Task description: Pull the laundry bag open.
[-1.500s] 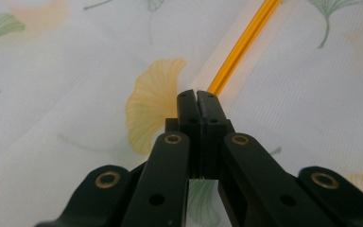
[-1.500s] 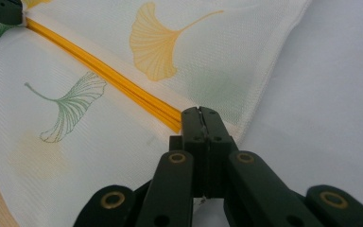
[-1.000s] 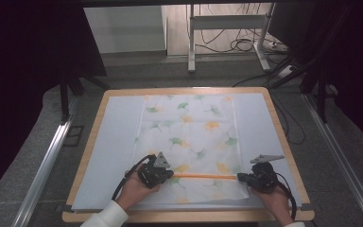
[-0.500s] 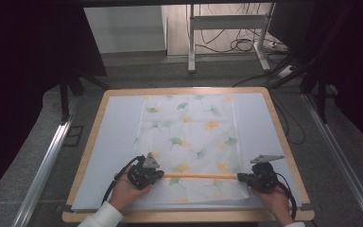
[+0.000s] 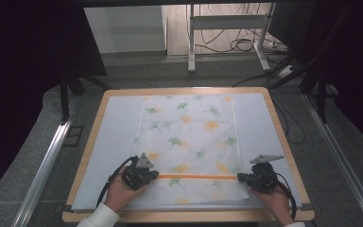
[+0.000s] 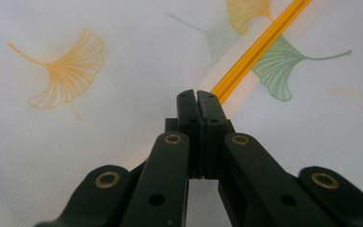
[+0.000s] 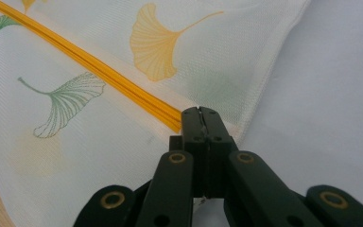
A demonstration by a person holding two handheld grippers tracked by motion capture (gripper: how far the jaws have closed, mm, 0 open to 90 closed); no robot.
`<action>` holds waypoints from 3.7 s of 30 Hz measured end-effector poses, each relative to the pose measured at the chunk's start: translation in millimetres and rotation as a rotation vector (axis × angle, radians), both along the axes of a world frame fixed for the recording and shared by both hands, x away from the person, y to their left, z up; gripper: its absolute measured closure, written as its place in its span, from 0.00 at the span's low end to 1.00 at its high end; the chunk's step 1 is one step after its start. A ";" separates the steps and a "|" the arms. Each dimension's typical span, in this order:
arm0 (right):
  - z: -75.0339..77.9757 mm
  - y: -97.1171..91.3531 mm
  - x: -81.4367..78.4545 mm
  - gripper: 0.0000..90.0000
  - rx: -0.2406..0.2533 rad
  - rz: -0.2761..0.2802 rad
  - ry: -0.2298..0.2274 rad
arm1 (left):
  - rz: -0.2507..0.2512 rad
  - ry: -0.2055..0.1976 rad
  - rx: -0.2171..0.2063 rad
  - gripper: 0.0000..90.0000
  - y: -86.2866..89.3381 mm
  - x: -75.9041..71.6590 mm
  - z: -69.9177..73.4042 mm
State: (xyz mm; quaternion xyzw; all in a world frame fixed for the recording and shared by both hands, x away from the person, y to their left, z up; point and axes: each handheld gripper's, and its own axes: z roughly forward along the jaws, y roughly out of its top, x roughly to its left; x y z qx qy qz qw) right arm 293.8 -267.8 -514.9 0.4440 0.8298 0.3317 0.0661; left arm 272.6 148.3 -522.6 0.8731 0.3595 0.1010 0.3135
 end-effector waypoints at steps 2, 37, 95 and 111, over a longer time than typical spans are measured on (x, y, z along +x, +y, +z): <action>0.1 -0.1 0.0 1.00 0.000 0.001 0.001 | 0.008 0.003 -0.005 1.00 3.2 -0.4 -0.2; 0.2 0.5 -0.4 1.00 -0.003 0.001 -0.001 | 0.132 0.020 -0.002 1.00 58.0 -8.5 -0.8; 12.6 -5.6 -12.3 0.92 0.031 0.031 -0.116 | 0.279 -0.129 -0.109 0.69 99.1 -22.4 6.7; 14.4 -32.1 -5.8 0.57 0.061 -0.049 -0.194 | 0.325 -0.129 -0.119 0.56 108.4 -21.7 5.0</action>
